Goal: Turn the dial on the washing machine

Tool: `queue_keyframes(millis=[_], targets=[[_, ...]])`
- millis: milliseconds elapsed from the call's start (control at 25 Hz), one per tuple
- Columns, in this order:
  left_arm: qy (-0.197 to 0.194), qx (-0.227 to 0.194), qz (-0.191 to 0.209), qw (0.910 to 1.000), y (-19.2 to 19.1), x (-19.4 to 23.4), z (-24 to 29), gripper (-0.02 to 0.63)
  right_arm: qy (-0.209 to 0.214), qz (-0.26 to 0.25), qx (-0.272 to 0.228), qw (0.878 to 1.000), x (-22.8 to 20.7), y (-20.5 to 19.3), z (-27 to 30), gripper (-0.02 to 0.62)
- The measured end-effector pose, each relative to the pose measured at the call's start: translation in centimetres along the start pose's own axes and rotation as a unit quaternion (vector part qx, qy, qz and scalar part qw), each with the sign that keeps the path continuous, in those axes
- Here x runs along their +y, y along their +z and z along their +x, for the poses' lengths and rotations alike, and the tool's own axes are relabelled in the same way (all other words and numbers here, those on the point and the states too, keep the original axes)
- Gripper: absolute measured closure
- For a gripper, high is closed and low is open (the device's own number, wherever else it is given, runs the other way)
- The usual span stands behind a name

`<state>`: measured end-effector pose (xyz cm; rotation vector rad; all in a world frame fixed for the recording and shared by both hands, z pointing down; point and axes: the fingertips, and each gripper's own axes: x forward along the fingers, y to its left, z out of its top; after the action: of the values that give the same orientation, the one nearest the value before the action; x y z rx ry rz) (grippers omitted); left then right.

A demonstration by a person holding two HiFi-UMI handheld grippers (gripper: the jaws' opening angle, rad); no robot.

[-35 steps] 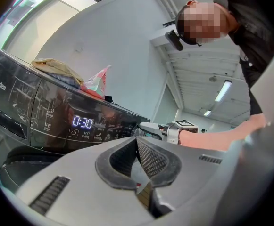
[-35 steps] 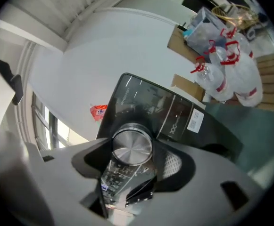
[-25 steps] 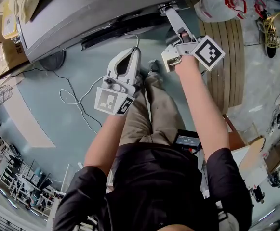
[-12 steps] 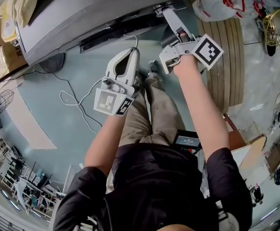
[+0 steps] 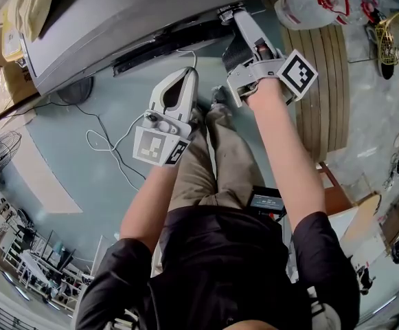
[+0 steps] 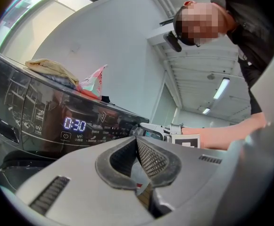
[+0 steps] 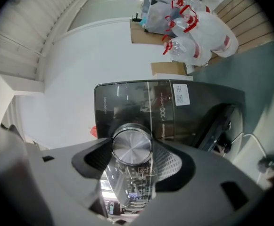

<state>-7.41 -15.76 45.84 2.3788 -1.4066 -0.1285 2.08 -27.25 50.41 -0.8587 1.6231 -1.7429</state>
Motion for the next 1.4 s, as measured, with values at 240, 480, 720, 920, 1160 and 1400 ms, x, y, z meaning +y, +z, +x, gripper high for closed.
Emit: queue_keyframes(millis=[240, 480, 720, 920, 1160, 1400], targets=[[0.002, -0.003, 0.006, 1.0000, 0.4, 0.4, 0.2, 0.611, 0.004, 0.023, -0.004, 1.000, 0.0, 0.1, 0.1, 0.324], [0.000, -0.001, 0.029, 0.9996, 0.5, 0.6, 0.2, 0.611, 0.010, 0.049, -0.010, 0.999, -0.2, 0.0, 0.1, 0.324], [-0.005, 0.004, 0.037, 0.9993, 0.4, 0.4, 0.2, 0.611, 0.018, 0.083, -0.020, 0.996, -0.2, -0.1, 0.0, 0.324], [-0.008, 0.006, 0.044, 0.9990, 0.7, 0.1, 0.1, 0.611, 0.021, 0.110, -0.027, 0.993, -0.3, -0.1, -0.1, 0.324], [-0.005, 0.002, 0.045, 0.9990, 1.2, 0.5, 0.2, 0.611, 0.028, 0.135, -0.032, 0.990, -0.4, -0.3, 0.0, 0.324], [-0.009, 0.001, 0.046, 0.9989, 1.5, 0.3, 0.5, 0.611, 0.033, 0.158, -0.038, 0.986, -0.5, -0.3, 0.0, 0.324]])
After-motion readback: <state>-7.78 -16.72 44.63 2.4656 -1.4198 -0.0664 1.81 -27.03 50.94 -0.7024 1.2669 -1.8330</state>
